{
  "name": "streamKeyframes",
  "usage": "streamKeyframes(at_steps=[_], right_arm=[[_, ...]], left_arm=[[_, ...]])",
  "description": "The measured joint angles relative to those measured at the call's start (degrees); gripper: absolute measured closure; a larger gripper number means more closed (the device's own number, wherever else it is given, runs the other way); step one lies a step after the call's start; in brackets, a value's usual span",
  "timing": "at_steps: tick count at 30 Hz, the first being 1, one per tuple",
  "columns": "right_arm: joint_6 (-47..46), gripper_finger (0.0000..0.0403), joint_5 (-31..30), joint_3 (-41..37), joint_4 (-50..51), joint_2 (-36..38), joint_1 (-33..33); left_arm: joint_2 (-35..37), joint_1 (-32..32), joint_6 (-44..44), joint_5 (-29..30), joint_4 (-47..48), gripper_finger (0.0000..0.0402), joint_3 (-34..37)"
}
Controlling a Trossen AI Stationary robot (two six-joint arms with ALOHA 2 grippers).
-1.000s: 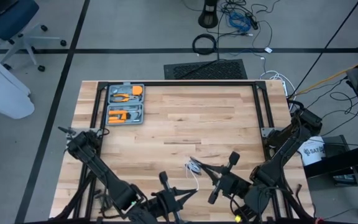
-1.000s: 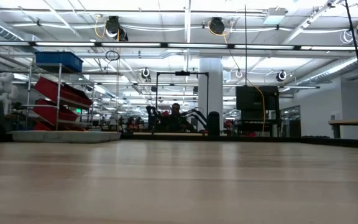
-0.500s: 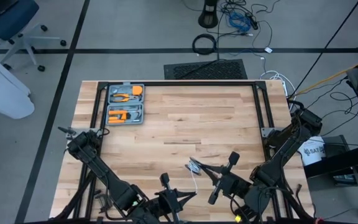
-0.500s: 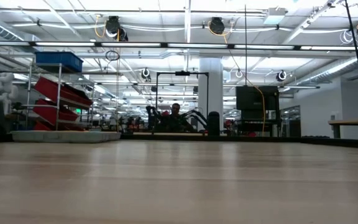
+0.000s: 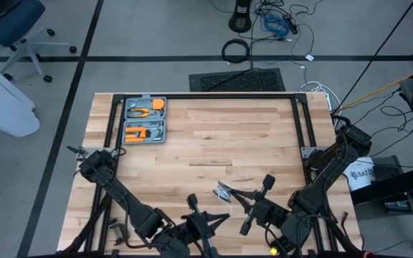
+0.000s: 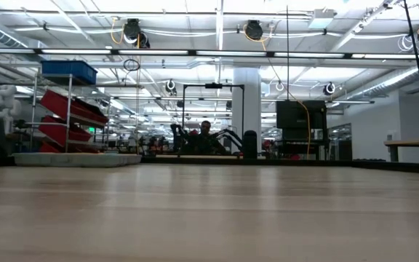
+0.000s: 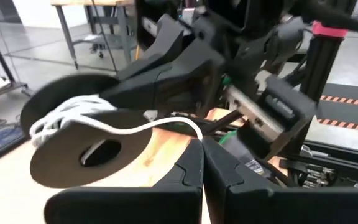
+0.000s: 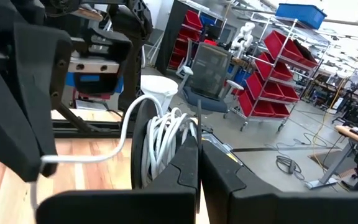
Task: Coil cords
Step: Coil the white wire on the spool
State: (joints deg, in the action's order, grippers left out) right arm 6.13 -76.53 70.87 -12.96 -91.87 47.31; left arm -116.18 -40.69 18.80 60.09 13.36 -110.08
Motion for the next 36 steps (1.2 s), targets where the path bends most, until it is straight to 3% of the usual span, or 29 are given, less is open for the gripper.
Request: streamKeyframes(at_steps=[7, 24, 36], right_arm=[[-2.22, 0.0403, 0.21, 0.00, 1.67, 0.01, -0.07], [-2.51, 0.0403, 0.39, 0.00, 2.22, 0.01, -0.07], [-2.49, 0.0403, 1.25, 0.00, 2.20, 0.01, -0.09]], left_arm=[[0.00, -1.03, -7.09, -0.11, -6.97, 0.0402, 0.00], [0.00, -0.59, -15.18, 0.13, -14.88, 0.0402, 0.00], [0.04, 0.35, -16.32, -0.11, -15.27, 0.0402, -0.74]])
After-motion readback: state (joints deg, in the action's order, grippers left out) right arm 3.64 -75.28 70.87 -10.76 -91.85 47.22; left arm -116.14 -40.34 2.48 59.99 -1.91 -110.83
